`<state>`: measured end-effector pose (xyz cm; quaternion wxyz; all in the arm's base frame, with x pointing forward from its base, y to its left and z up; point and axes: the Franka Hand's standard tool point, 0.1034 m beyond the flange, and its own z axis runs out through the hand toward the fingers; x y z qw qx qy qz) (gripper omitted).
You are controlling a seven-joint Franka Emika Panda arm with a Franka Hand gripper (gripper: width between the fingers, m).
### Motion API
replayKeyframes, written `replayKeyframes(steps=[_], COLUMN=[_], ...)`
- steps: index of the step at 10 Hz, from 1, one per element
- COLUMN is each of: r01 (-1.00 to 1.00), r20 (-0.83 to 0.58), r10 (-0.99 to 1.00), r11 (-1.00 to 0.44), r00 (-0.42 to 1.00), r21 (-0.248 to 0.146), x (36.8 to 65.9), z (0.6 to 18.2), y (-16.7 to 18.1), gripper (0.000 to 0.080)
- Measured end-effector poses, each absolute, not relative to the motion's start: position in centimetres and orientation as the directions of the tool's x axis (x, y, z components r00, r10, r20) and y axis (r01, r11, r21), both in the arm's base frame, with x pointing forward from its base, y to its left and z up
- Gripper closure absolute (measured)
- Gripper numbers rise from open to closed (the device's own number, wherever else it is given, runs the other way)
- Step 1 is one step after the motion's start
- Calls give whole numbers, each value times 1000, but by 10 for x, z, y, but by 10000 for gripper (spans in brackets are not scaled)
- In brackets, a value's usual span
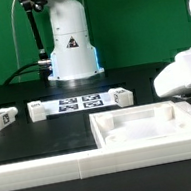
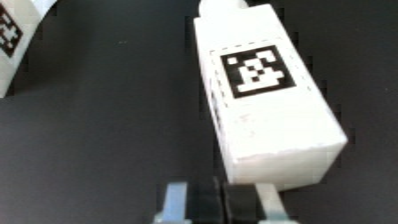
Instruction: Assemble one leg
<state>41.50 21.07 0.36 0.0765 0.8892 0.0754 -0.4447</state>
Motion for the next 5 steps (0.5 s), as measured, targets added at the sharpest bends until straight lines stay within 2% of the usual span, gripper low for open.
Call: replayKeyframes(steps=[4,5], r01=[204,207], r20=[-802,-801], r10=[69,75], r11=[-977,-976], r00=[593,594], r21=[67,62], x=[414,414], z=[5,7], y=[215,217], gripper=[798,709])
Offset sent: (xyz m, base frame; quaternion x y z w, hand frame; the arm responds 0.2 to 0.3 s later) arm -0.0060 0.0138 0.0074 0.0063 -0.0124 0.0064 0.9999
